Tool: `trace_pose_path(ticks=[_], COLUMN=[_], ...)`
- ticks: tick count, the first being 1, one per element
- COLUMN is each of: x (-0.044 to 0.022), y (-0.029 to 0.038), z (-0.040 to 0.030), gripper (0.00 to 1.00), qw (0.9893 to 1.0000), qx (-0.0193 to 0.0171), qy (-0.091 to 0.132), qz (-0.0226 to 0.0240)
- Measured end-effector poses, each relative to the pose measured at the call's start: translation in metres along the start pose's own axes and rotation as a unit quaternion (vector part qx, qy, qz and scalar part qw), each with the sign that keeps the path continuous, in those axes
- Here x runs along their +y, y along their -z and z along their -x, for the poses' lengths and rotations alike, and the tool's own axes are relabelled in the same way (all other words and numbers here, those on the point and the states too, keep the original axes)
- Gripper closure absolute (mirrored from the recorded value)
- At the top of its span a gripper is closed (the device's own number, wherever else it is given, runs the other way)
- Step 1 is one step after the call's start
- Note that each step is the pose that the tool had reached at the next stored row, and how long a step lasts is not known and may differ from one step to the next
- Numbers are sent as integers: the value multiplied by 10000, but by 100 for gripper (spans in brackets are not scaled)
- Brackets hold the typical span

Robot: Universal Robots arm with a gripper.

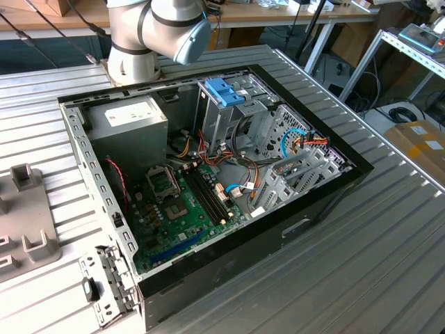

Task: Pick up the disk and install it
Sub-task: 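Reach for the disk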

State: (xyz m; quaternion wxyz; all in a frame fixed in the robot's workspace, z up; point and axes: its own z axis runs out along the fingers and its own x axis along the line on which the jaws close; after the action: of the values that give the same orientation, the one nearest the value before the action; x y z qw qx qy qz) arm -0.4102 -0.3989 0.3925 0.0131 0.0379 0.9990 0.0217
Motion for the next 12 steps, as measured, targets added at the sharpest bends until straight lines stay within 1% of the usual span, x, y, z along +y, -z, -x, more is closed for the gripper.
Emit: trace_pose_path(ticks=[4,6,12], x=[0,10,76], y=[-2,-4,-16], z=[-51,-69,-130], gripper=[90,90,90], qw=[10000,10000,10000], qx=[0,0,0], qy=[0,0,0], qz=[0,0,0])
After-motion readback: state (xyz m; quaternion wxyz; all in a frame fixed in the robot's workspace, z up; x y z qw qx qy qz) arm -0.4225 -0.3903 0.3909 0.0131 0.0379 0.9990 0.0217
